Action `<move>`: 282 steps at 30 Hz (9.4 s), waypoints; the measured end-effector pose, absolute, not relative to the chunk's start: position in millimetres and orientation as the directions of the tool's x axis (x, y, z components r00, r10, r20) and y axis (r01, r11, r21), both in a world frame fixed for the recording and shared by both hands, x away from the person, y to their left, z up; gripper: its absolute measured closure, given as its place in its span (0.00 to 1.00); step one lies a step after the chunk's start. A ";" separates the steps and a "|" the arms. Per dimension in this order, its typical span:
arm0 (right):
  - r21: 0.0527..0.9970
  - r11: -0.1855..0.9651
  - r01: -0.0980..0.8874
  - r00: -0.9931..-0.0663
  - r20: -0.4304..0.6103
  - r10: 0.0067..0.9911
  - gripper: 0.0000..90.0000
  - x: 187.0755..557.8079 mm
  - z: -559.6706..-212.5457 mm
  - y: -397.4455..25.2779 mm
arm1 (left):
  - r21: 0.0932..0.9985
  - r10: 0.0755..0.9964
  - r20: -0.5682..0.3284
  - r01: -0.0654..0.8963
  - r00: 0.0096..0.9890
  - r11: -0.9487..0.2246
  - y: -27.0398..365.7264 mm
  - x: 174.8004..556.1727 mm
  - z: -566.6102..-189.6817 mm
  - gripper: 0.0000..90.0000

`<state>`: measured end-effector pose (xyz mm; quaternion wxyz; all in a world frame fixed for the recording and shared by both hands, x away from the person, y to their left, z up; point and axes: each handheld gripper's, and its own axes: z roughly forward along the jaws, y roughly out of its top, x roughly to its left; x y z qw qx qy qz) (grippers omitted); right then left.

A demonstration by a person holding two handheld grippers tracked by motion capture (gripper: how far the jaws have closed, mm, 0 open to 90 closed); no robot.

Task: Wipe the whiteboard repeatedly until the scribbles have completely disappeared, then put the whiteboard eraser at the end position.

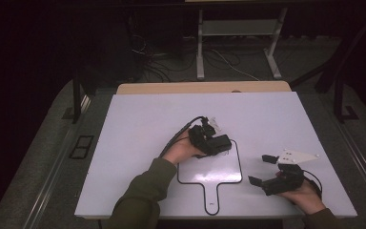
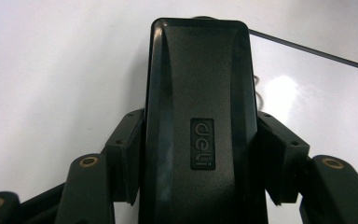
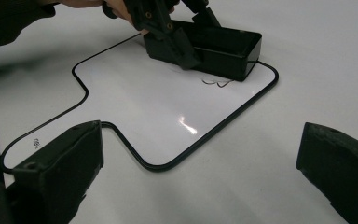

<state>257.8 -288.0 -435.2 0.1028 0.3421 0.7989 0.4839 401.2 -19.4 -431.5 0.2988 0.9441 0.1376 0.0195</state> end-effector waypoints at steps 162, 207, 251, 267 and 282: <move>0.839 0.300 0.453 -0.756 0.183 0.629 0.00 257.5 -437.1 -285.9 | 0.584 0.498 -0.035 0.423 0.866 -0.693 -3.1 518.6 -434.3 0.44; 0.839 0.269 0.474 -0.738 0.211 0.641 0.00 267.8 -443.2 -295.6 | 0.756 0.489 -0.079 0.372 0.869 -0.539 34.5 456.9 -399.5 0.25; 0.834 0.281 0.475 -0.729 0.194 0.657 0.00 264.1 -443.9 -294.8 | 0.848 0.562 -0.090 0.359 0.822 -0.390 125.4 323.7 -416.0 0.00; 0.835 0.279 0.474 -0.724 0.190 0.663 0.00 263.8 -443.4 -295.1 | 0.859 0.574 -0.115 0.372 0.811 -0.353 159.5 284.4 -431.1 0.00; 0.832 0.285 0.476 -0.720 0.183 0.670 0.00 264.1 -444.4 -294.4 | 0.843 0.585 -0.103 0.382 0.805 -0.378 170.7 272.4 -439.6 0.00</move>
